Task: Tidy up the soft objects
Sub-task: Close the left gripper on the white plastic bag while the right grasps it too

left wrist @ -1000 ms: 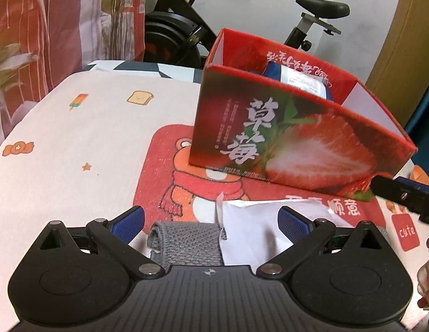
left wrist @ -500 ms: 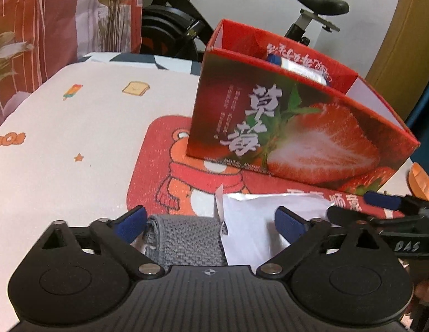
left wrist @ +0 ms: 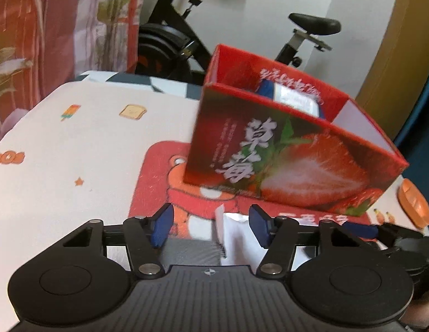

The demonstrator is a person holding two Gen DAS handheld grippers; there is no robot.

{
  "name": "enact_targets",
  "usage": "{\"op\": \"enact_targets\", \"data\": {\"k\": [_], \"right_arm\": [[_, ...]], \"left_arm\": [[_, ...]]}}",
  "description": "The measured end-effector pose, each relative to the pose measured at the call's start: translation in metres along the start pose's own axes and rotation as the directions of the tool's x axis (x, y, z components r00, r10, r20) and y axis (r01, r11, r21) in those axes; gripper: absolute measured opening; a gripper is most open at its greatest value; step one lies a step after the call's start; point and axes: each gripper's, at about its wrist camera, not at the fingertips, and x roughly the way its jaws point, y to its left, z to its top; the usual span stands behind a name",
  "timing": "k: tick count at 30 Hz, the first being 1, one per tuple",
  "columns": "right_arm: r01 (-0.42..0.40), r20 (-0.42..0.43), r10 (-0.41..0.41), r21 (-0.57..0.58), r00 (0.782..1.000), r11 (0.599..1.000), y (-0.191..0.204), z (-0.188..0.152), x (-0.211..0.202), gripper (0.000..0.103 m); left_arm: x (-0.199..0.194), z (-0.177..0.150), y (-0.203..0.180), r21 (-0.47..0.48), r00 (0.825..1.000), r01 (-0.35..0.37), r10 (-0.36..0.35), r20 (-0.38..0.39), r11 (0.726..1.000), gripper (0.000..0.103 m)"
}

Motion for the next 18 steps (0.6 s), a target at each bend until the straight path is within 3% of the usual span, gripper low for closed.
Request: {"op": "enact_targets", "data": {"k": [4, 7, 10, 18], "right_arm": [[-0.006, 0.008, 0.006, 0.009, 1.000, 1.000, -0.002, -0.003, 0.000, 0.099], [-0.008, 0.013, 0.008, 0.005, 1.000, 1.000, -0.002, -0.005, -0.001, 0.099], [-0.008, 0.016, 0.008, 0.001, 1.000, 1.000, -0.001, -0.006, -0.001, 0.099], [-0.013, 0.020, 0.013, 0.006, 1.000, 1.000, -0.002, -0.008, -0.002, 0.099]], "left_arm": [[0.002, 0.001, -0.011, 0.044, 1.000, 0.025, -0.024, -0.008, 0.999, 0.062], [0.010, -0.002, -0.018, 0.065, 0.997, 0.055, -0.051, -0.061, 0.996, 0.063], [0.019, -0.011, -0.014, 0.030, 0.991, 0.071, -0.067, -0.114, 0.997, 0.062], [0.024, -0.020, -0.002, -0.054, 0.984, 0.122, -0.128, -0.125, 0.991, 0.062]]}}
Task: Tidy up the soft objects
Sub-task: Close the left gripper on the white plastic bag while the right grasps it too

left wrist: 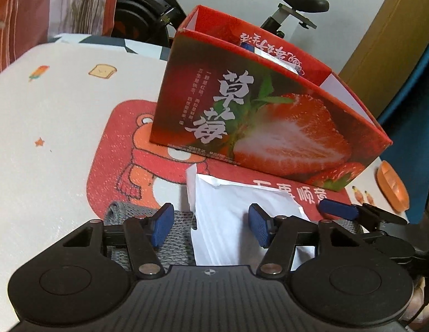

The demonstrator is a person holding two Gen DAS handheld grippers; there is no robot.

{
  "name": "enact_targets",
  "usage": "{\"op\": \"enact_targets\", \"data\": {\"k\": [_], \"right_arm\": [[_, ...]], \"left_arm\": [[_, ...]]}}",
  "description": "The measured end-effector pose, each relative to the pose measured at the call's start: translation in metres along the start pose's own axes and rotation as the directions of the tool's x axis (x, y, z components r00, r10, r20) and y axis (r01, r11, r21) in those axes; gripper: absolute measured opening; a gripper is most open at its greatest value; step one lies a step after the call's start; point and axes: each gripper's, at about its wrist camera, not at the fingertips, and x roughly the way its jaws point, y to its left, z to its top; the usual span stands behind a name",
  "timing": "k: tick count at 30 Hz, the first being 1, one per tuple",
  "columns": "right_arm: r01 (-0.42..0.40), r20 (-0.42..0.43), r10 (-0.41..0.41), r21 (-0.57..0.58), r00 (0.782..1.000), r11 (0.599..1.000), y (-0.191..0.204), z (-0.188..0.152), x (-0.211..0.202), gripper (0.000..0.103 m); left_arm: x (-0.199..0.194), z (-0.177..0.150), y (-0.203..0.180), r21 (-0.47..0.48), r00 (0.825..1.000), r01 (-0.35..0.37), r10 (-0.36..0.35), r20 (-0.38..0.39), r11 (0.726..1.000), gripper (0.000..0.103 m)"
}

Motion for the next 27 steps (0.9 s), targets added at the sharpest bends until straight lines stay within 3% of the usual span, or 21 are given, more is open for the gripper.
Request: {"op": "enact_targets", "data": {"k": [11, 15, 21, 25, 27], "right_arm": [[-0.020, -0.014, 0.021, 0.019, 1.000, 1.000, -0.003, -0.002, -0.001, 0.098], [-0.035, -0.023, 0.035, 0.008, 0.999, 0.999, 0.000, 0.000, -0.003, 0.084], [-0.097, -0.060, 0.101, 0.056, 0.993, 0.994, -0.004, 0.006, -0.003, 0.072], [-0.168, -0.106, 0.176, 0.080, 0.979, 0.983, -0.007, 0.015, 0.002, 0.056], [-0.199, -0.134, 0.214, 0.121, 0.968, 0.973, -0.010, 0.019, 0.006, 0.056]], "left_arm": [[0.001, -0.012, 0.007, -0.006, 0.998, 0.037, -0.037, 0.054, 0.999, 0.062], [0.000, -0.017, 0.005, 0.014, 0.997, 0.027, -0.028, 0.074, 1.000, 0.062], [-0.001, -0.018, 0.005, 0.024, 0.996, 0.023, -0.025, 0.081, 0.999, 0.062], [-0.002, -0.017, 0.007, 0.026, 0.997, 0.023, -0.025, 0.076, 0.999, 0.062], [-0.002, -0.013, 0.008, 0.023, 0.998, 0.029, -0.030, 0.053, 0.999, 0.062]]}}
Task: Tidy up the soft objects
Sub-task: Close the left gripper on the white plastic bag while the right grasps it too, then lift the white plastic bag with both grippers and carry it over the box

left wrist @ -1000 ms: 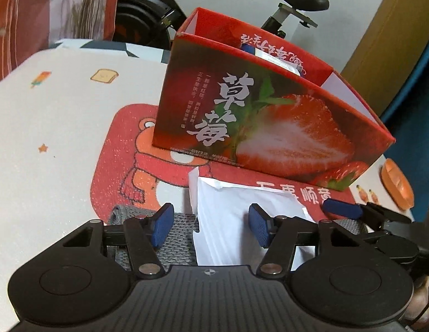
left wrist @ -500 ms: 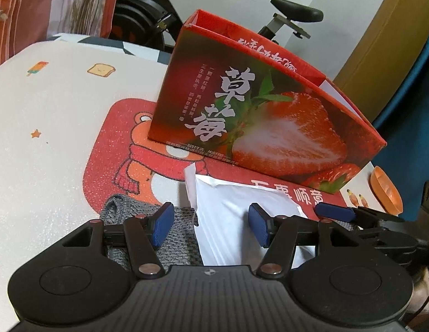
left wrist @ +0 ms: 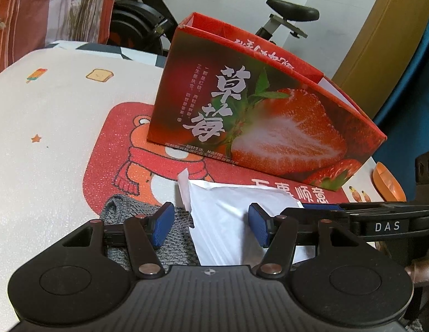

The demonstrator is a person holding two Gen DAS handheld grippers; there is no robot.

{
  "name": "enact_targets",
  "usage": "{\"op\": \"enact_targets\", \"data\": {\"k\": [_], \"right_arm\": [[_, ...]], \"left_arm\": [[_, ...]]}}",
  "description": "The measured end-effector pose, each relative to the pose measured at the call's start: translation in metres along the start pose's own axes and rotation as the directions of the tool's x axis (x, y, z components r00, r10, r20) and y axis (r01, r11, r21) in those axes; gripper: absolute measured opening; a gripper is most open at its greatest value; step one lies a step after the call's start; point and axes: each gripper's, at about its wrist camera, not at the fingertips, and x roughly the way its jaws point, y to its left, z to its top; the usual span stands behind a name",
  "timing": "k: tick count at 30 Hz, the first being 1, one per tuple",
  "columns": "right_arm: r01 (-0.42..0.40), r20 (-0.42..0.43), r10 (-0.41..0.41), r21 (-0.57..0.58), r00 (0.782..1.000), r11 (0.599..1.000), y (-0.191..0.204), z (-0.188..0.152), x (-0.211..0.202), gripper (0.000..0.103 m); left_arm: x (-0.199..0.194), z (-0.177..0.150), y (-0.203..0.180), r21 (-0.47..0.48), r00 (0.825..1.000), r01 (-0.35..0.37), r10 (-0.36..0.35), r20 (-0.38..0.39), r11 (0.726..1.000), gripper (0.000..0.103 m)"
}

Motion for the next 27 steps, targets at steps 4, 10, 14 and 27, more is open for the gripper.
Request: {"op": "enact_targets", "data": {"k": [4, 10, 14, 27], "right_arm": [[-0.014, -0.024, 0.014, -0.005, 1.000, 1.000, -0.002, 0.004, 0.002, 0.055], [-0.026, -0.024, 0.026, -0.007, 0.999, 1.000, -0.004, 0.003, 0.000, 0.055], [-0.028, -0.032, 0.028, -0.002, 0.999, 1.000, -0.005, 0.005, 0.000, 0.056], [-0.039, 0.004, 0.039, -0.024, 0.999, 0.999, 0.008, 0.008, -0.008, 0.035]], "left_arm": [[0.002, 0.013, 0.009, -0.032, 0.997, 0.048, -0.050, -0.064, 0.998, 0.057], [0.006, 0.022, 0.034, -0.188, 0.984, 0.120, -0.142, -0.108, 0.975, 0.048], [0.011, 0.027, 0.031, -0.148, 0.979, 0.122, -0.143, -0.146, 0.981, 0.048], [0.011, 0.034, 0.007, -0.046, 0.982, 0.118, -0.123, -0.145, 0.992, 0.043]]}}
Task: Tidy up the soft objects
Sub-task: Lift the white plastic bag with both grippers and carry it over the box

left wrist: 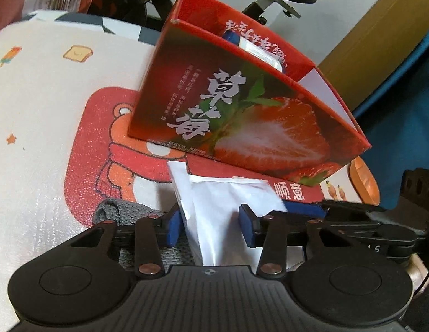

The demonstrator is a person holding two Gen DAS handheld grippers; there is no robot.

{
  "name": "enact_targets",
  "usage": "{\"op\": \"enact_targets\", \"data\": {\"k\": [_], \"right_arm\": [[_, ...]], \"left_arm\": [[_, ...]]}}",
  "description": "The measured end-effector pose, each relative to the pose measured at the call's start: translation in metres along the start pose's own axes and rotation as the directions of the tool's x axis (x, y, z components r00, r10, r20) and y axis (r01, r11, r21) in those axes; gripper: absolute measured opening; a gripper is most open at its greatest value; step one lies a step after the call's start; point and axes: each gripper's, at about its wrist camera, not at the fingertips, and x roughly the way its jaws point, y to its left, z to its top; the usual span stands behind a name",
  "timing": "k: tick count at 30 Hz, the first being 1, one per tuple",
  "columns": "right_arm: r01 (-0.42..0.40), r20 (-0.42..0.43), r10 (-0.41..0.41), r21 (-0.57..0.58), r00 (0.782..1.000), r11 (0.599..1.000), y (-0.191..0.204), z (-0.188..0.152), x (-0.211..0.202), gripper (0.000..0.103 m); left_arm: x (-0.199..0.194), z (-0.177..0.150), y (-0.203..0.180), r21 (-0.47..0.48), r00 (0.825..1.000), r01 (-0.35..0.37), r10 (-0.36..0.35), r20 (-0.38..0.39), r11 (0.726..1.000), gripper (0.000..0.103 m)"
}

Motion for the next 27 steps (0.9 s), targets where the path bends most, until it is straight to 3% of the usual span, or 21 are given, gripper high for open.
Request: {"op": "enact_targets", "data": {"k": [5, 6, 17, 23, 27], "right_arm": [[0.004, 0.052, -0.004, -0.004, 0.999, 1.000, 0.002, 0.000, -0.010, 0.019], [0.011, 0.065, -0.011, -0.001, 0.998, 1.000, 0.001, 0.000, -0.012, 0.011], [0.052, 0.227, -0.037, -0.060, 0.973, 0.997, 0.012, 0.009, -0.050, 0.008], [0.078, 0.342, -0.024, -0.145, 0.939, 0.986, 0.033, 0.030, -0.078, 0.007], [0.113, 0.396, -0.036, -0.172, 0.918, 0.979, 0.038, 0.053, -0.088, 0.007]], "left_arm": [[-0.013, -0.002, -0.013, 0.079, 0.999, -0.005, 0.001, 0.044, 0.997, 0.037], [-0.015, -0.002, -0.016, 0.093, 0.999, -0.006, 0.001, 0.055, 0.996, 0.036], [-0.047, 0.006, -0.035, 0.126, 0.986, 0.025, -0.045, 0.159, 0.992, 0.033], [-0.067, 0.032, -0.049, 0.162, 0.965, 0.031, -0.072, 0.253, 0.986, 0.033], [-0.060, 0.059, -0.059, 0.176, 0.954, 0.020, -0.072, 0.292, 0.984, 0.033]]}}
